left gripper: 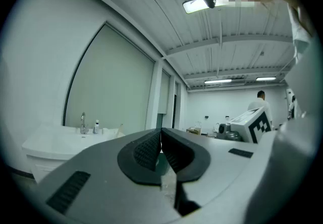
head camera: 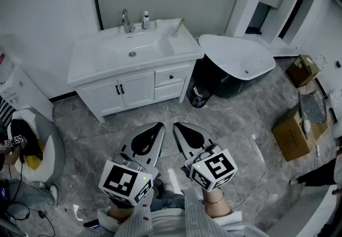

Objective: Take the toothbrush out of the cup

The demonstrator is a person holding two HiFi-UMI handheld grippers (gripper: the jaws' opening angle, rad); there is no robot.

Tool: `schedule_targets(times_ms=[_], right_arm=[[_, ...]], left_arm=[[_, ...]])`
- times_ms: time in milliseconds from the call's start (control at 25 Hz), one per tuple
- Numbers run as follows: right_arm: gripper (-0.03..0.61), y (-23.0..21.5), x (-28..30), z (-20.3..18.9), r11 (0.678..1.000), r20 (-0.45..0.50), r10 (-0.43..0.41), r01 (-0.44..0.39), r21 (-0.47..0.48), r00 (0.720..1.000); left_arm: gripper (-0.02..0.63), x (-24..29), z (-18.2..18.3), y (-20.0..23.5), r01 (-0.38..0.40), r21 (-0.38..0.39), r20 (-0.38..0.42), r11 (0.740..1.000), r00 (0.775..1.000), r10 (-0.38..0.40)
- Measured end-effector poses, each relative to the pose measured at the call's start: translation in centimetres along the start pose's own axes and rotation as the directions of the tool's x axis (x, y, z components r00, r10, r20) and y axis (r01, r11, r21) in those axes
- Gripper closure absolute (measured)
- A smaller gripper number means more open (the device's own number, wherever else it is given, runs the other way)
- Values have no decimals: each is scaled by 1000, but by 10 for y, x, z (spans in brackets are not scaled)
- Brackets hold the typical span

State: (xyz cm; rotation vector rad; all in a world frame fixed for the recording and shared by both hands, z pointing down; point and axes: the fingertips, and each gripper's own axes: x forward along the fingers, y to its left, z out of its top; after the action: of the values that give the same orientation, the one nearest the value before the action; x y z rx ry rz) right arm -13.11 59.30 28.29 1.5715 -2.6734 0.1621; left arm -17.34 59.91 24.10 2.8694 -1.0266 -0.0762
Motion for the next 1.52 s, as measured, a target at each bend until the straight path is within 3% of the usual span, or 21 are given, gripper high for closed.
schedule_targets(times_ms=[1000, 1520], right_arm=[[568, -36, -23, -20, 998, -3, 27, -27, 49, 1000], [568, -111, 91, -17, 996, -18, -28, 29, 85, 999]], left_arm=[[595, 32, -19, -21, -38, 22, -29, 999, 999, 39], [595, 125, -17, 85, 0, 38, -52, 999, 999, 2]])
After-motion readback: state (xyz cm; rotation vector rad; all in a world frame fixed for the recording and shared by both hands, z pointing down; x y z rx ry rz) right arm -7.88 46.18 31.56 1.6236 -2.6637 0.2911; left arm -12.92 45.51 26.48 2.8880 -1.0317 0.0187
